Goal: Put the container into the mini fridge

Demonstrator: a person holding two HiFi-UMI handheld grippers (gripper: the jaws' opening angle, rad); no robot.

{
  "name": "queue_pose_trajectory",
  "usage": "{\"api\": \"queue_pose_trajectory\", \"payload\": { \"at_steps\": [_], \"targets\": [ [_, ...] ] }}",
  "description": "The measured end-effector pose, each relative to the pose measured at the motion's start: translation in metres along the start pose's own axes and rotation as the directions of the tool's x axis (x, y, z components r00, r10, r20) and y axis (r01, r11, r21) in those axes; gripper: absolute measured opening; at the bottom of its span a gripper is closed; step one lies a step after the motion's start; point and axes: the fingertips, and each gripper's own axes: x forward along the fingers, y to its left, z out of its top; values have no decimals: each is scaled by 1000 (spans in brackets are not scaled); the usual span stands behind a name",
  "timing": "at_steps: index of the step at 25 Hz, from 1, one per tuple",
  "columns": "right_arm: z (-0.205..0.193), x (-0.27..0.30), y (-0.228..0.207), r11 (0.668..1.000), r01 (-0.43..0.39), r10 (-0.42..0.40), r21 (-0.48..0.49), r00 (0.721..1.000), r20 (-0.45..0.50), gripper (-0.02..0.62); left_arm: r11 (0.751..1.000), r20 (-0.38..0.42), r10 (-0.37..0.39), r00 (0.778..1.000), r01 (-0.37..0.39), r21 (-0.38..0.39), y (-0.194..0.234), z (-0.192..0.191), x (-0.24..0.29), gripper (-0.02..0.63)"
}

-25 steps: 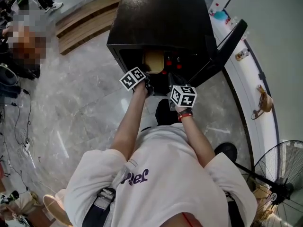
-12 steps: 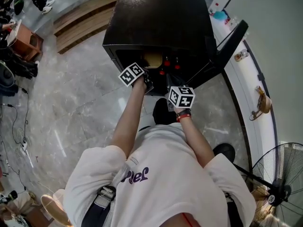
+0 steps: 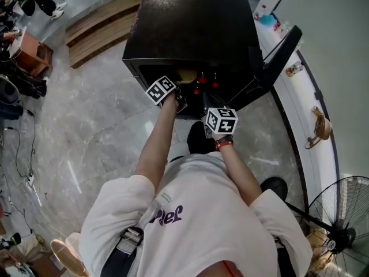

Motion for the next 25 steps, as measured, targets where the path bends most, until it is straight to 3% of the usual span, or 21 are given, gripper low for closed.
{"api": "queue_pose_trajectory", "payload": {
  "at_steps": [8, 11, 14, 25],
  "targets": [
    [-4, 1, -7, 1000, 4, -4, 3, 1000, -4, 15, 1000, 14, 17, 1000, -17, -11, 10, -6, 8, 77],
    [-1, 0, -4, 1000, 2, -2, 1, 1000, -2, 15, 999, 3, -20, 1000, 20, -29, 8, -7, 9, 221],
    [-2, 1, -1, 1000, -3, 3, -2, 1000, -6, 15, 999, -24, -35, 999, 34, -10, 4, -11, 9, 255],
    [3, -16, 16, 1000, -2, 2, 12, 1000, -14, 15, 997, -89, -29, 996, 35, 65, -6, -27, -20, 264]
  ]
}}
